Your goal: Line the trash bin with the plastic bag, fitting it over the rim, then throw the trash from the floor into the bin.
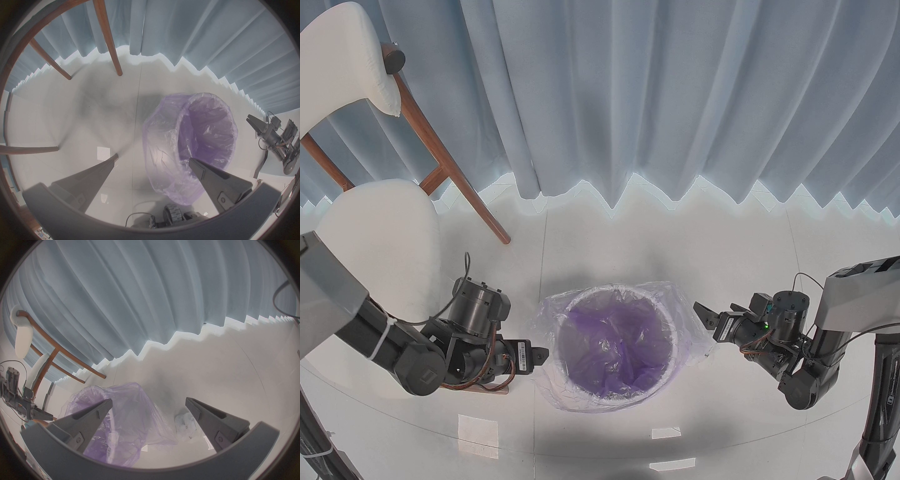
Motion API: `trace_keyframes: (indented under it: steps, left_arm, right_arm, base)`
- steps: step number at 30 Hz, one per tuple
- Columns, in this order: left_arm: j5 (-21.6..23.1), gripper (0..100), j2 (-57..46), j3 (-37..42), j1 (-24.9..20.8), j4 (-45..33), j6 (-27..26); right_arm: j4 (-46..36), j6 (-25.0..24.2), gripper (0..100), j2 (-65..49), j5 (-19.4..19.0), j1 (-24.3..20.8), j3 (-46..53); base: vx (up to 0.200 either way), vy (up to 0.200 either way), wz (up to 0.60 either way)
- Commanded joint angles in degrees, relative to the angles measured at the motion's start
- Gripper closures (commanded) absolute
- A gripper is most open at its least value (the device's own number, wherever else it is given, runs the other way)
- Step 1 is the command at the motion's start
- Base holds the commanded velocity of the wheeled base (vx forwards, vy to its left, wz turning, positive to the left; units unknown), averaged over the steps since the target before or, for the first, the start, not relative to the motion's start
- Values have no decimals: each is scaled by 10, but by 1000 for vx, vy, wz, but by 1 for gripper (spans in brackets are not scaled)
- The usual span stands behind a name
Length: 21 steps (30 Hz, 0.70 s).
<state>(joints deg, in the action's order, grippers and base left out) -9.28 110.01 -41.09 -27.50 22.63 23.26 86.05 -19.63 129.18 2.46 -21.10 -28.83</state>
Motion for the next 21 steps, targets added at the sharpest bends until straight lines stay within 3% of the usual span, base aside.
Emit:
trace_keyframes:
  steps: [1, 6, 11, 16, 20, 21]
  left_arm:
    - [-30, 0, 61, 49, -5, 80, 1]
    - [-36, 0, 12, 91, -24, 110, -2]
    - [-2, 0, -98, 147, -36, 110, -4]
    - [-1, 0, -138, 190, -47, 111, -5]
    - [-4, 0, -168, 196, -48, 111, -7]
    - [-4, 0, -168, 196, -48, 111, -7]
  right_arm:
    - [20, 0, 0, -4, 2, 4, 25]
    - [15, 0, 0, -6, 1, 13, 45]
    - [-9, 0, 0, 23, -1, 55, 40]
    - [-121, 0, 0, 32, -11, 112, -9]
    - [-255, 0, 0, 34, -40, 136, -76]
    - [-255, 0, 0, 34, -40, 136, -76]
  base:
    - [0, 0, 0]
    - [0, 0, 0]
    - [0, 0, 0]
    - [0, 0, 0]
    - [0, 0, 0]
    - [0, 0, 0]
